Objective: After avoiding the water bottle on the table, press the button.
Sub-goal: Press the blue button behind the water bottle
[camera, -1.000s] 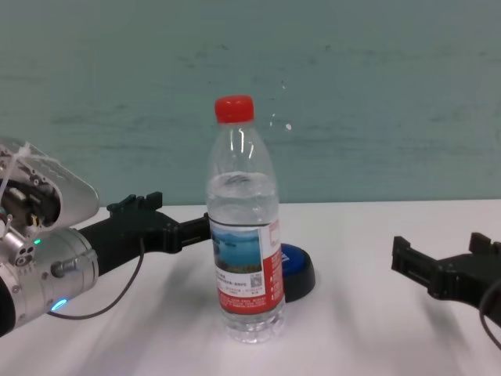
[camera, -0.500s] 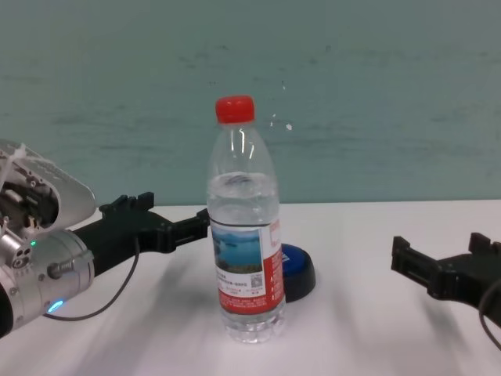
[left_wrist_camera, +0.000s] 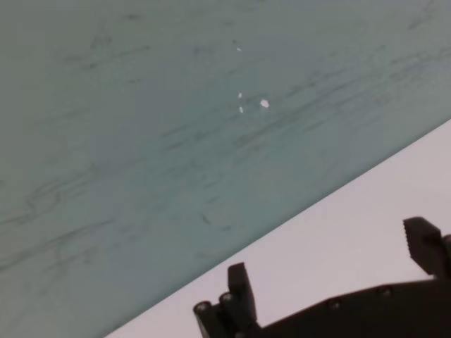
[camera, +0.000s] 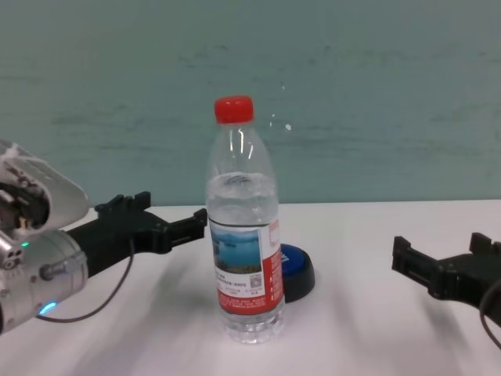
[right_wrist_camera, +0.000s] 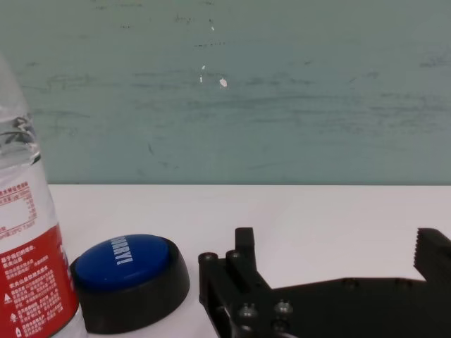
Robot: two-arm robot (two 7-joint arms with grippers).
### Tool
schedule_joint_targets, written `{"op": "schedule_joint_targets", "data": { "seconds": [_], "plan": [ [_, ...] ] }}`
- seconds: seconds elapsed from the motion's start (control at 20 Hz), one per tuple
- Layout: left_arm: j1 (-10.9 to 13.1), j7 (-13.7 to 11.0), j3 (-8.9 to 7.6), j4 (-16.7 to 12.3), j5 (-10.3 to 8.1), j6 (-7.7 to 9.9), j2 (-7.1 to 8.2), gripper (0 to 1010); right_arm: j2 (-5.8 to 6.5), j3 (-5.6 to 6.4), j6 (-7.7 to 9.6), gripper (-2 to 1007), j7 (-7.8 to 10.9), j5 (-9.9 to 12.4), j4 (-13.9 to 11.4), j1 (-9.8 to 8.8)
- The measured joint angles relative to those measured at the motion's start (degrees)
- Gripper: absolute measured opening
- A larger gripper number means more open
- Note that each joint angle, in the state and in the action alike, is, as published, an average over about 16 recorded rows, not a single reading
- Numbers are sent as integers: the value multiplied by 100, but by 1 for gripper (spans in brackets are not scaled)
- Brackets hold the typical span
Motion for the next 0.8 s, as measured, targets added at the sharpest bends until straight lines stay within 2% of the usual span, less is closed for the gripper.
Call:
{"op": "schedule_joint_targets", "data": {
  "seconds": [0.35,0.8],
  "plan": [
    [400,44,-109,-617,22,178,159,1000,0,0,0,1004,0,0,0,0],
    [1122,181,-406,-1583,17,450,373,1000,0,0,0,1004,0,0,0,0]
  ]
}}
